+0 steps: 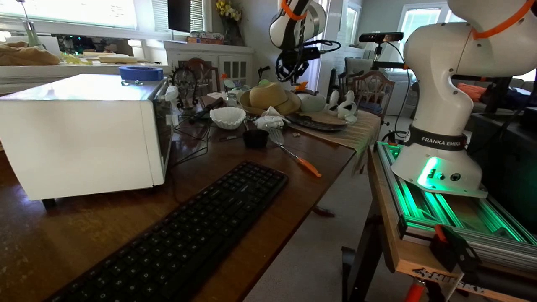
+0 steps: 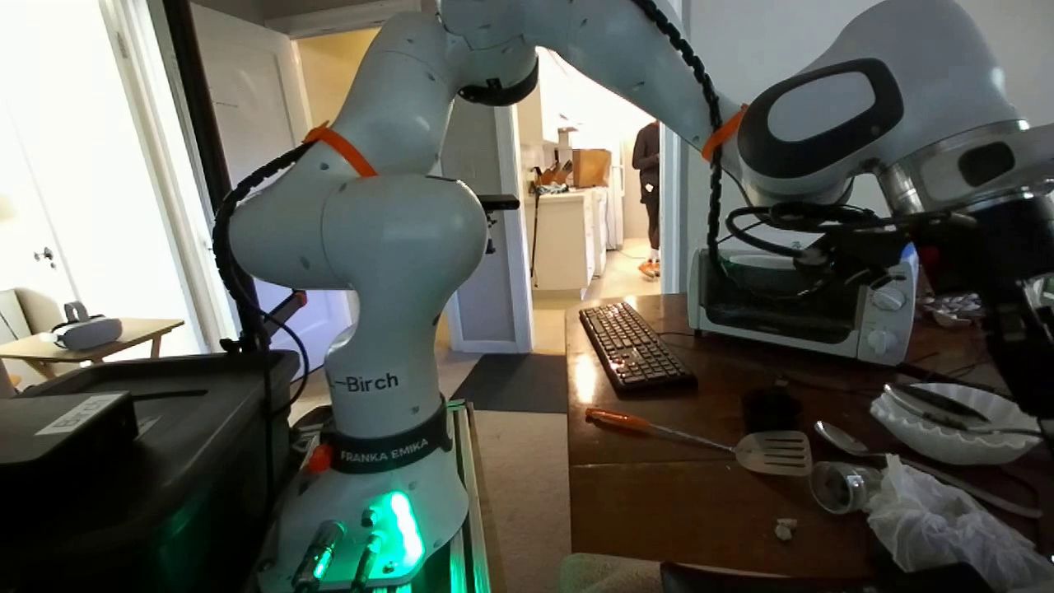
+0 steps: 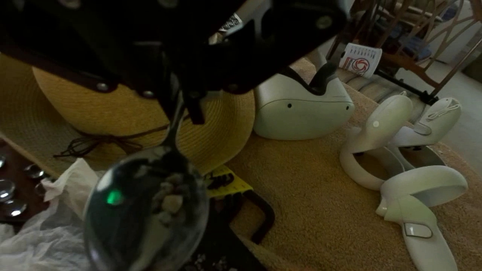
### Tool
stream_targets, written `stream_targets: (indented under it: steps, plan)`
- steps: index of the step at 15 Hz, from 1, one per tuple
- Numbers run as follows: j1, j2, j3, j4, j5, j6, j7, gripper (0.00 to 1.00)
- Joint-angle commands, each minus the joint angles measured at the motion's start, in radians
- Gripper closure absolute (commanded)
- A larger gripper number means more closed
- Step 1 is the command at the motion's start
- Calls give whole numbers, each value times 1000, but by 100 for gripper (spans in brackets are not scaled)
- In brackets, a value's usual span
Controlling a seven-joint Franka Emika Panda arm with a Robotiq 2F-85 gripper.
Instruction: Use the silver spoon to remove some contents from the black tray and place them in the black bowl.
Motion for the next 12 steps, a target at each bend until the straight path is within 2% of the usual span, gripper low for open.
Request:
stream_targets:
  steps: [1, 4, 5, 6, 12]
  plan:
    - [4, -32, 3, 1, -57, 6, 46, 91]
    - [9, -31, 1, 1, -57, 3, 51, 91]
    - [9, -31, 0, 1, -57, 2, 51, 98]
    - [8, -35, 3, -1, -55, 10, 55, 98]
    - [41, -11, 68, 90, -81, 3, 140, 98]
